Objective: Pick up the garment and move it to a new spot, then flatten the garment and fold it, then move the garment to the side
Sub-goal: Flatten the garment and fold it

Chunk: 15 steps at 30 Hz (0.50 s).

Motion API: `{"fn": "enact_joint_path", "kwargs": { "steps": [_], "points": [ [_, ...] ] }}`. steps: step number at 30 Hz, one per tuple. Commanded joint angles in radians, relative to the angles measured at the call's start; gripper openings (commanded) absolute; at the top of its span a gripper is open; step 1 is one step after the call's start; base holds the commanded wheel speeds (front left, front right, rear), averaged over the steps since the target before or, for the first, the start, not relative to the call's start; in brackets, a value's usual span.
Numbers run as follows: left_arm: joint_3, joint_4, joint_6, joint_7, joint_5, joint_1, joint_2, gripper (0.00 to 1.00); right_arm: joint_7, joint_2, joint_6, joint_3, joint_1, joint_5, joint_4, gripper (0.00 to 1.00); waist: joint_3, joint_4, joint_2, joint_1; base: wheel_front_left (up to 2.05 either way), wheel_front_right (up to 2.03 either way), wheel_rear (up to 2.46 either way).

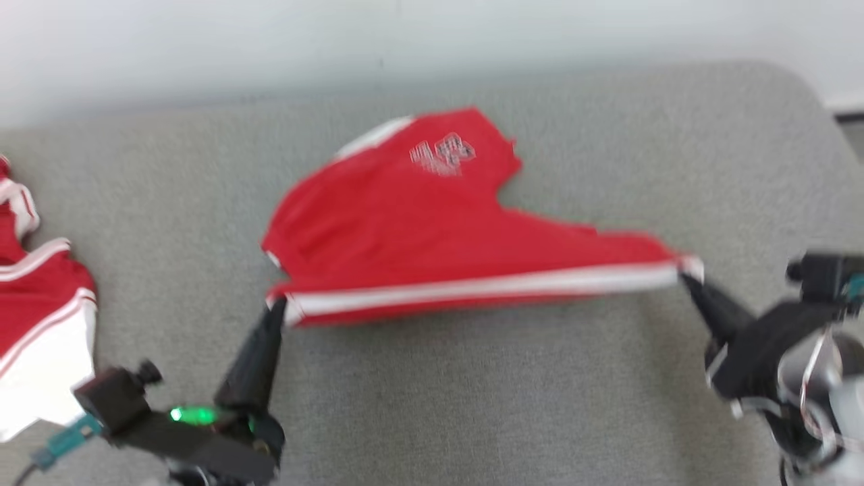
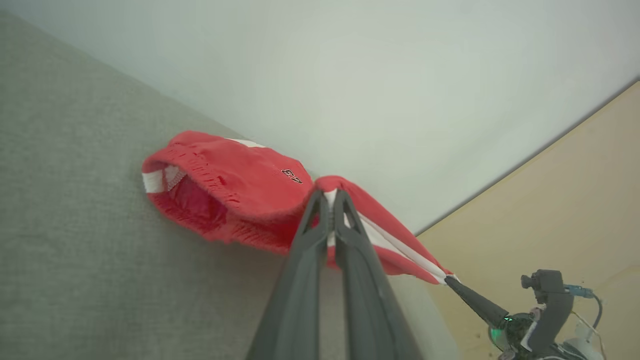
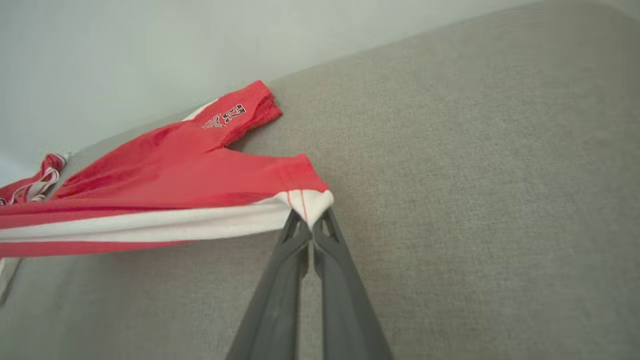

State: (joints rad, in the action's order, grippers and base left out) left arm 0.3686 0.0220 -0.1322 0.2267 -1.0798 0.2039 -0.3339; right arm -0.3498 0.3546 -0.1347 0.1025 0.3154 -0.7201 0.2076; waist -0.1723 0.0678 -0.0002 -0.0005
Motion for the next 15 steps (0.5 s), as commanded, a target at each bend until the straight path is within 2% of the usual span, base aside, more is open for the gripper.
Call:
{"fn": "enact_joint_path", "kwargs": {
  "steps": [1, 9, 15],
  "points": [
    [-0.014, 0.010, 0.008, 0.006, 0.007, -0.024, -0.021, 0.00, -0.031, 0.009, 0.007, -0.032, -0.037, 0.037, -0.012, 0.00, 0.078, -0.010, 0.0002, 0.0005, 0.00, 0.00, 0.00],
    [0.056, 0.044, 0.057, -0.067, 0.064, -0.118, -0.074, 0.00, -0.407, -0.093, 0.006, -0.128, -0.266, 0.232, -0.256, 0.00, 0.107, -0.019, 0.0002, 0.0005, 0.00, 0.00, 0.00],
    [0.103, 0.025, 0.110, -0.168, 0.070, -0.170, -0.122, 0.00, -0.647, -0.113, 0.006, -0.153, -0.392, 0.279, -0.389, 0.00, 0.110, -0.041, 0.0002, 0.0005, 0.00, 0.00, 0.00]
  ]
}}
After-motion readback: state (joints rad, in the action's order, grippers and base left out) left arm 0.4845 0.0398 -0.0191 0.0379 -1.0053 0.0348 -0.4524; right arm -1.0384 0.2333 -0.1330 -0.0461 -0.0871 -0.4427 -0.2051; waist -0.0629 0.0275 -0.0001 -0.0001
